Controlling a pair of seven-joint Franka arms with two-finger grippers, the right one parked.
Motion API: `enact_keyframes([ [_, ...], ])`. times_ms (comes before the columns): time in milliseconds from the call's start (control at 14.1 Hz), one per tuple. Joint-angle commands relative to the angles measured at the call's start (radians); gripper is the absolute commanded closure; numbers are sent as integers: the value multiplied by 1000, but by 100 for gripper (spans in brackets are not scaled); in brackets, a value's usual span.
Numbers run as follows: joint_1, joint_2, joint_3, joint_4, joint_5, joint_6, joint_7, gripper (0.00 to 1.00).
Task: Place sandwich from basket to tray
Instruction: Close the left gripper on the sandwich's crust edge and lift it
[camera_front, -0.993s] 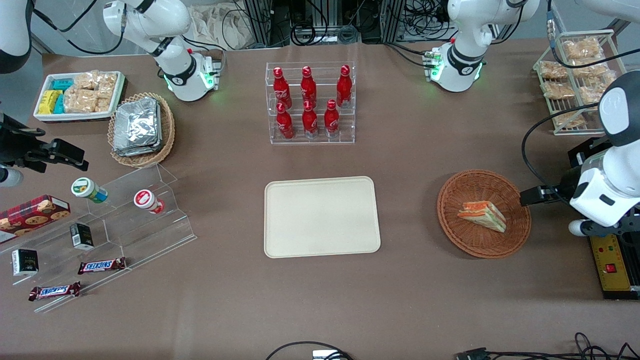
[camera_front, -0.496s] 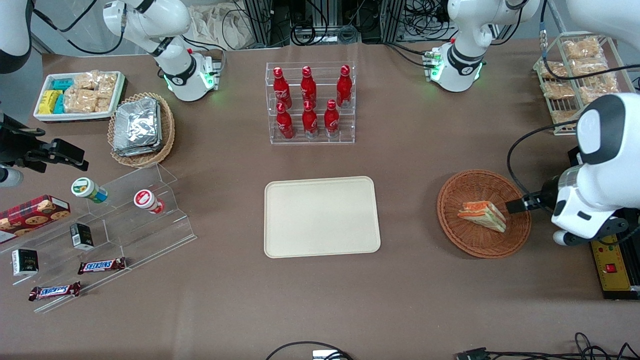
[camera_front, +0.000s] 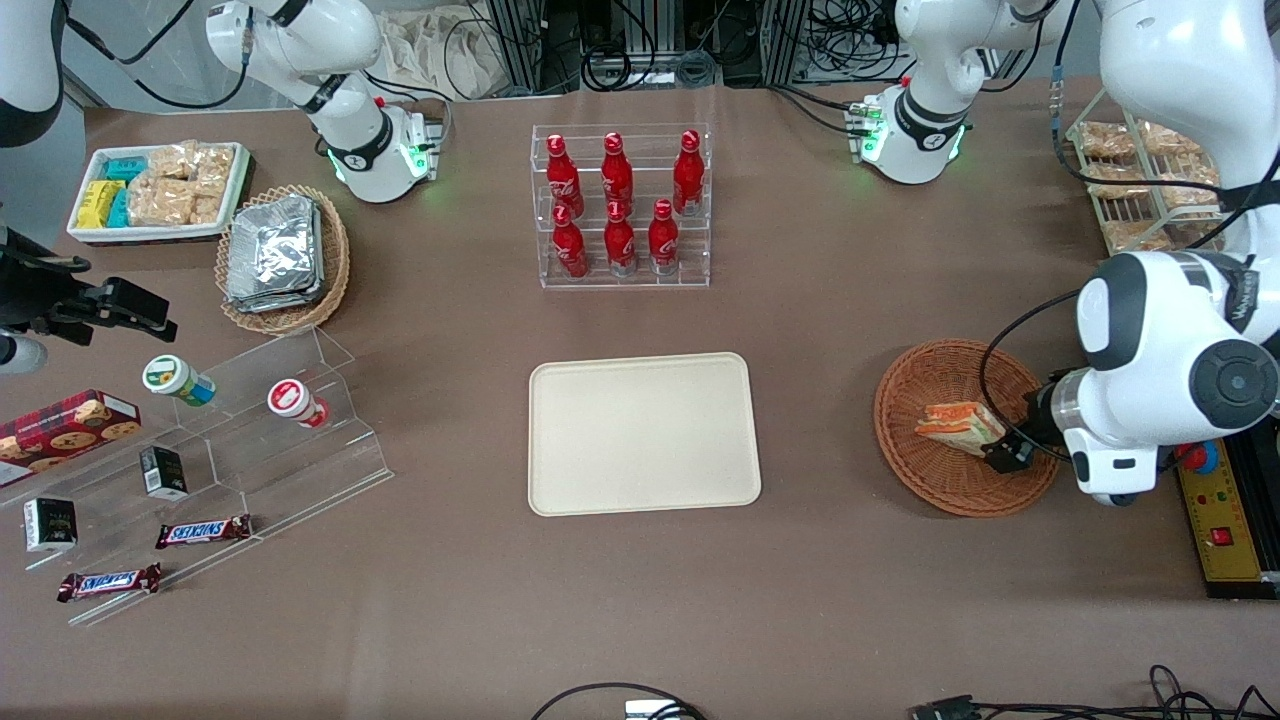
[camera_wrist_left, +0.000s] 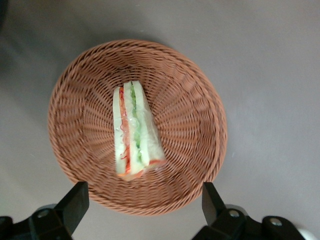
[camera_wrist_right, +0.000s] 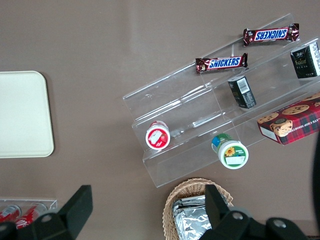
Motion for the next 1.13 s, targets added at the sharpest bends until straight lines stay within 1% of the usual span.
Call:
enact_keyframes([
  [0,-9,-21,3,-89,14,115,-229,0],
  [142,-3,-9,3,-134,13,163,-309,0],
  [284,5,11,4,-160,-6,204,-379,0],
  [496,4,41,4,-174,-6,211,-398,0],
  [709,5,38,4,-218,-7,258,-397,0],
  [1064,4,62,6,-228,-6,284,-397,0],
])
